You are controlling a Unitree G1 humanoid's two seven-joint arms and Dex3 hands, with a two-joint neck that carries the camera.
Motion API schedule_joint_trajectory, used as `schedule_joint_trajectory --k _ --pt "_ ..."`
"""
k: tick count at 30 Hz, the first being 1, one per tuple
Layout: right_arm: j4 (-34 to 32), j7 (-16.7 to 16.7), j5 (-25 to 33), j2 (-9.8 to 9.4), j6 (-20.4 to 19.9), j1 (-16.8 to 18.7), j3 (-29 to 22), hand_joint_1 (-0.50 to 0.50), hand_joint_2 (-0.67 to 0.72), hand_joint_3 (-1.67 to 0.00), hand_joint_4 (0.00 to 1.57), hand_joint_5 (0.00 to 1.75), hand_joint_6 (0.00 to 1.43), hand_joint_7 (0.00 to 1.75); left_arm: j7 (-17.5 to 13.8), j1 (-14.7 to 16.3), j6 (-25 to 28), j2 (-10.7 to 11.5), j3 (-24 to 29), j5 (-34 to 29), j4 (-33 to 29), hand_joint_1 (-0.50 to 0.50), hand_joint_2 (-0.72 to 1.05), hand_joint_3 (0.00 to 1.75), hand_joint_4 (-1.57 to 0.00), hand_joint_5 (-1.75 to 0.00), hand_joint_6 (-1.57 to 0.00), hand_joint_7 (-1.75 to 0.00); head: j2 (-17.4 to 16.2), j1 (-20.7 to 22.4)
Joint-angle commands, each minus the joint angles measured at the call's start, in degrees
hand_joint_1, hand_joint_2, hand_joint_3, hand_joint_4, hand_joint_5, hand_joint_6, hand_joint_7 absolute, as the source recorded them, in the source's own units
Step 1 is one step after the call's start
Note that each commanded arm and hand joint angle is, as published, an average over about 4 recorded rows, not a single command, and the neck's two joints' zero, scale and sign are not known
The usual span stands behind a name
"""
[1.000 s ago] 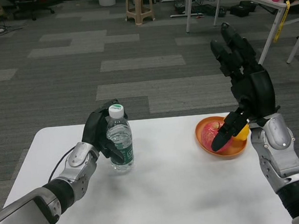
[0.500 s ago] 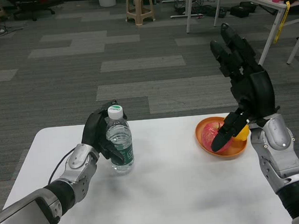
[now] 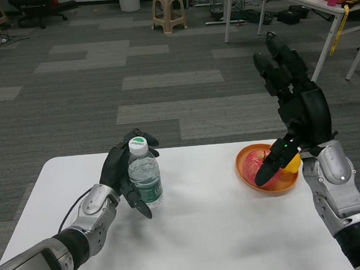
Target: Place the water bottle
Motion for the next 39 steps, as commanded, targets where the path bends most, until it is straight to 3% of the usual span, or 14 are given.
schedule_joint_trajectory --k 1,8,11,16,19,20,23,25,31,35,39 --pt "-0.28 -0.35 0.36 0.24 -0.41 -0.77 -0.18 -0.42 0.53 0.00 0.00 0.00 0.00 0.00 -0.37 0.79 0.03 0.31 0.30 0.00 0.05 -0.50 -0.72 0.09 0.00 -1.75 -0.20 -1.13 -0.18 0.01" --pt "-0.24 -0.35 0.31 0.24 -0.41 -0.77 -0.18 -0.42 0.53 0.00 0.00 0.00 0.00 0.00 -1.03 0.79 0.08 0.31 0.72 -0.22 -0.13 -0.50 -0.72 0.09 0.00 -1.75 -0.01 -0.86 -0.59 0.05" --pt "-0.17 -0.35 0.29 0.24 -0.41 -0.77 -0.11 -0.42 0.53 0.00 0.00 0.00 0.00 0.00 -1.78 0.79 0.25 0.38 0.78 -0.95 -0.54 -0.50 -0.72 0.09 0.00 -1.75 0.00 -0.80 -0.67 0.11" --pt "-0.08 -0.35 0.29 0.29 -0.41 -0.79 -0.09 -0.42 0.53 0.00 0.00 0.00 0.00 0.00 -2.88 0.92 0.91 0.55 1.64 -2.64 -2.39 -0.50 -0.70 0.09 0.00 -1.75 0.00 -0.58 -0.80 0.44" --pt "-0.06 -0.35 0.31 0.29 -0.41 -0.86 -0.09 -0.42 0.53 0.00 0.00 0.00 0.00 0.00 -3.01 1.01 1.00 0.57 2.91 -2.73 -3.25 -0.48 -0.70 0.09 0.00 -1.41 0.00 -0.42 -0.81 0.47" --pt "-0.04 -0.35 0.29 0.31 -0.41 -0.86 -0.09 -0.42 0.53 0.00 0.00 0.00 0.00 0.00 -3.01 1.07 1.00 0.60 3.46 -2.73 -3.58 -0.48 -0.72 0.07 0.00 -1.23 0.00 -0.42 -0.85 0.49" --pt "0.07 -0.39 0.27 0.33 -0.41 -0.86 -0.09 -0.42 0.53 0.00 0.00 0.00 0.00 0.00 -3.06 1.32 1.00 0.75 5.02 -2.95 -4.65 -0.47 -0.72 0.04 0.00 -0.92 0.00 -0.42 -0.98 0.55" --pt "0.16 -0.44 0.27 0.33 -0.41 -0.90 -0.09 -0.42 0.53 0.00 0.00 0.00 0.00 0.00 -3.06 1.54 1.00 0.88 5.95 -3.82 -5.53 -0.46 -0.72 0.09 0.00 -0.82 0.00 -0.35 -1.03 0.64" --pt "0.34 -0.44 0.27 0.33 -0.41 -1.17 -0.09 -0.42 0.53 0.00 0.00 0.00 0.00 0.00 -3.01 2.15 1.00 0.84 9.99 -5.45 -7.42 -0.46 -0.72 0.04 0.00 -0.82 0.00 -0.28 -1.25 0.80" --pt "0.45 -0.52 0.27 0.33 -0.41 -1.21 -0.09 -0.42 0.53 0.00 0.00 0.00 0.00 0.03 -2.97 2.22 1.00 0.88 12.17 -5.32 -8.17 -0.47 -0.68 0.04 0.00 -0.56 0.00 -0.28 -1.32 0.77" --pt "0.47 -0.61 0.27 0.33 -0.41 -1.23 -0.09 -0.42 0.53 0.00 0.00 0.00 0.00 0.00 -2.99 2.41 1.00 1.34 14.67 -5.32 -9.71 -0.46 -0.68 0.00 0.00 -0.51 0.00 -0.21 -1.49 0.68"
